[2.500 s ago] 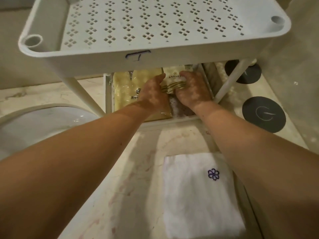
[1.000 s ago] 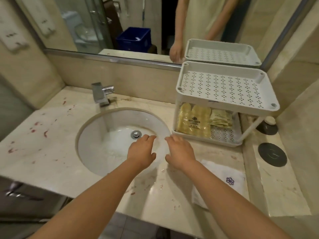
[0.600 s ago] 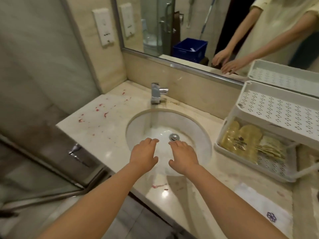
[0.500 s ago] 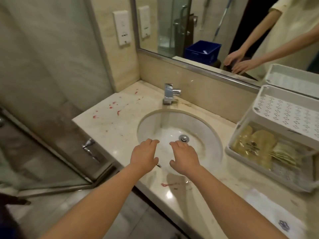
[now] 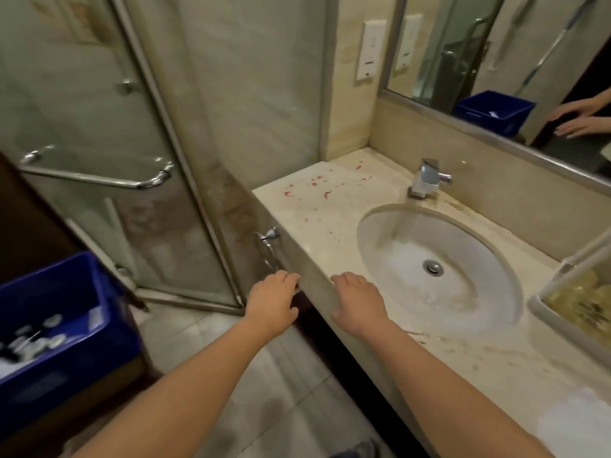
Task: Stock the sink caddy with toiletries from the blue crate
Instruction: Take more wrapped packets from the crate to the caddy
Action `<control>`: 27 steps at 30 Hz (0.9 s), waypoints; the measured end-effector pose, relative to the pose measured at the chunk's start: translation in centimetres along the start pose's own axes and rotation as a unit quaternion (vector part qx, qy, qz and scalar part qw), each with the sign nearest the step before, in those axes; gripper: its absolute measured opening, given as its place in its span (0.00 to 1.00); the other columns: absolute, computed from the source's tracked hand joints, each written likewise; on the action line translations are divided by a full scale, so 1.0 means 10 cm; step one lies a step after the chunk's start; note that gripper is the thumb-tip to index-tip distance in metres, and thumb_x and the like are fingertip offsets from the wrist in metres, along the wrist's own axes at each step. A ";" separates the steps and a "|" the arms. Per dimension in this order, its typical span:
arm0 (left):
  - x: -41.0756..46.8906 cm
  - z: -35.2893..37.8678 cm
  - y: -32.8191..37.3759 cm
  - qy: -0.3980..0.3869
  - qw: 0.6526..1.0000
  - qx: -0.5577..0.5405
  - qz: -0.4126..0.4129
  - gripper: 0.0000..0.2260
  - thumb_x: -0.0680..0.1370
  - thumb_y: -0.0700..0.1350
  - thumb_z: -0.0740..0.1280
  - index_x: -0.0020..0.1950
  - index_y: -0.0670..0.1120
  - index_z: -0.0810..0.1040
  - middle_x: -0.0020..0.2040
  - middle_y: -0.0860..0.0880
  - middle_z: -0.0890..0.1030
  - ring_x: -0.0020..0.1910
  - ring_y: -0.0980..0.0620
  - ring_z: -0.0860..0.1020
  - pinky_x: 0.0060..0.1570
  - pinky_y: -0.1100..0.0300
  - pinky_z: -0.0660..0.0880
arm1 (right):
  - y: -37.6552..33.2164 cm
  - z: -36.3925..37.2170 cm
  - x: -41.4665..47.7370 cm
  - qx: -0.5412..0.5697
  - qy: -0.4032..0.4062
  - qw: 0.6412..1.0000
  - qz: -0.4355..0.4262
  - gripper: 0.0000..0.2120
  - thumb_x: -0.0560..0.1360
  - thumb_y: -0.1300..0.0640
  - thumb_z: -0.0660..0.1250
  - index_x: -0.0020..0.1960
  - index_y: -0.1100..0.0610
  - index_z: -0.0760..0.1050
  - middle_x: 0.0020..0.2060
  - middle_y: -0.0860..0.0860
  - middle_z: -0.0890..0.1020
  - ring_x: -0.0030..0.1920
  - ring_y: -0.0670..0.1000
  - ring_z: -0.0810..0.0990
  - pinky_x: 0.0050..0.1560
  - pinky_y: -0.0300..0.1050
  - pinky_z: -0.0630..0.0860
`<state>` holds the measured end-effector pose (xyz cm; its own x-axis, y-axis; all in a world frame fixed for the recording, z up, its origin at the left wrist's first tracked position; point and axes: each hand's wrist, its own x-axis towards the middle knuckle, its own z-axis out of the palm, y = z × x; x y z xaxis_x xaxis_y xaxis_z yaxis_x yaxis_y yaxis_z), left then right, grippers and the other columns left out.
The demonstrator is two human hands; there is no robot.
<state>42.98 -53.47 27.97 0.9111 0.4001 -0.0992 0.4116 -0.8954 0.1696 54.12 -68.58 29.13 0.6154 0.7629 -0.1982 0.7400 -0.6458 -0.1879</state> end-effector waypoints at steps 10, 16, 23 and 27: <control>-1.12 -0.15 -1.25 0.039 0.990 -0.021 -0.135 0.28 0.75 0.52 0.68 0.72 0.52 0.64 0.66 0.51 0.71 0.63 0.49 0.72 0.56 0.55 0.72 | -1.56 0.26 0.11 -0.027 0.003 0.989 -0.148 0.28 0.72 0.52 0.65 0.71 0.53 0.64 0.66 0.51 0.70 0.67 0.55 0.68 0.63 0.48 0.67; -1.63 -0.15 -1.66 0.066 0.975 -0.044 -0.206 0.29 0.75 0.52 0.70 0.73 0.53 0.63 0.68 0.52 0.70 0.65 0.51 0.71 0.58 0.55 0.73 | -2.20 0.38 0.11 -0.034 -0.010 0.975 -0.219 0.28 0.73 0.53 0.64 0.72 0.53 0.63 0.67 0.51 0.69 0.68 0.55 0.68 0.65 0.49 0.67; -2.06 -0.17 -2.11 0.083 0.955 -0.064 -0.276 0.30 0.75 0.51 0.71 0.74 0.53 0.63 0.67 0.52 0.71 0.63 0.52 0.72 0.58 0.57 0.72 | -2.87 0.44 0.28 -0.053 -0.022 0.952 -0.300 0.29 0.73 0.52 0.66 0.73 0.52 0.63 0.68 0.51 0.70 0.68 0.54 0.68 0.66 0.49 0.67; -2.15 -0.20 -2.41 0.083 0.940 -0.073 -0.323 0.30 0.75 0.50 0.71 0.74 0.53 0.62 0.66 0.52 0.71 0.63 0.52 0.72 0.59 0.56 0.72 | -3.28 0.48 0.49 -0.056 -0.036 0.939 -0.337 0.31 0.73 0.52 0.67 0.74 0.51 0.63 0.69 0.51 0.69 0.69 0.53 0.68 0.68 0.50 0.67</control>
<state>13.54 -40.08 28.00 0.4550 0.8872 -0.0761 0.8681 -0.4230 0.2597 31.57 -43.83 29.75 -0.0189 0.9906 -0.1355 0.9813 -0.0075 -0.1923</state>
